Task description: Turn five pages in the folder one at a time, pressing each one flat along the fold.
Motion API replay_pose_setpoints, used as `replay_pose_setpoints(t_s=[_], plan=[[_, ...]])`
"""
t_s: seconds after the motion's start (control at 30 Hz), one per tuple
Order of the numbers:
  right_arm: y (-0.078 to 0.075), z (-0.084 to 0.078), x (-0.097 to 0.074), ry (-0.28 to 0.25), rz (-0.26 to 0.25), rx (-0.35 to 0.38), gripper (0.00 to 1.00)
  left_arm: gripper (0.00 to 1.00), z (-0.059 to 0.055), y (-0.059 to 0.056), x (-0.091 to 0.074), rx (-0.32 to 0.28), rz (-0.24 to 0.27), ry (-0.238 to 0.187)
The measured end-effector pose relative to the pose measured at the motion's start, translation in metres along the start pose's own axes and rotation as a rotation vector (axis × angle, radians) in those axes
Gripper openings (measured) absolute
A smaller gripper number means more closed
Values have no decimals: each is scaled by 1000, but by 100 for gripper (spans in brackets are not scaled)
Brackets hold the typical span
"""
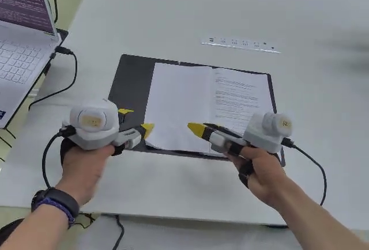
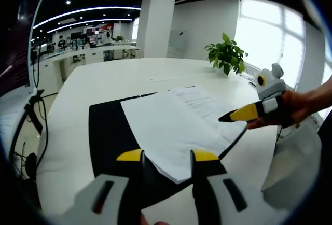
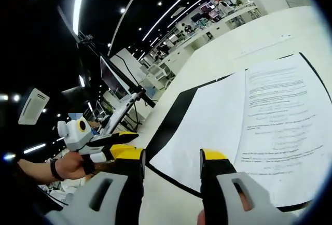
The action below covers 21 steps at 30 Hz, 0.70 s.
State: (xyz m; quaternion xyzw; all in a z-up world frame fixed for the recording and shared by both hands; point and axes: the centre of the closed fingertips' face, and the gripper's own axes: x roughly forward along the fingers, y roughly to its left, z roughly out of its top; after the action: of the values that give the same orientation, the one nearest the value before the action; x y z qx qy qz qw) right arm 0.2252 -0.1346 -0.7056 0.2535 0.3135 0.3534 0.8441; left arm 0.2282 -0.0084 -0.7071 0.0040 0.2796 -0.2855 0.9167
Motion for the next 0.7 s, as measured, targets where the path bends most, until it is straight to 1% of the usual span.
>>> replay_pose_setpoints(t_s=[0.13,0.23,0.37,0.43,0.47,0.53,0.63,0.7], plan=[[-12,4,-17,-13,-30,-6,45,31,-8,-2,13,-4,-14,21],[-18,5,-27,-19,-44,-4,47,26,-14,-5,20,0,-32,35],[-27,6,-38,-35,-68,17,48,16,-22,-9,30,-5,-60,52],[-31,5,-42,-40,-77,23,48,10,-30,-10,35,-22,-73,71],[-34,4,-43,-41,-81,27,48,8,-32,-10,36,-23,-74,73],[-38,2,-47,-44,-88,38,48,8,-39,-10,41,-34,-78,84],[-45,-3,-53,-48,-100,62,47,5,-52,-10,46,-29,-79,114],[-49,-6,-55,-42,-107,69,47,4,-58,-9,48,-25,-75,127]])
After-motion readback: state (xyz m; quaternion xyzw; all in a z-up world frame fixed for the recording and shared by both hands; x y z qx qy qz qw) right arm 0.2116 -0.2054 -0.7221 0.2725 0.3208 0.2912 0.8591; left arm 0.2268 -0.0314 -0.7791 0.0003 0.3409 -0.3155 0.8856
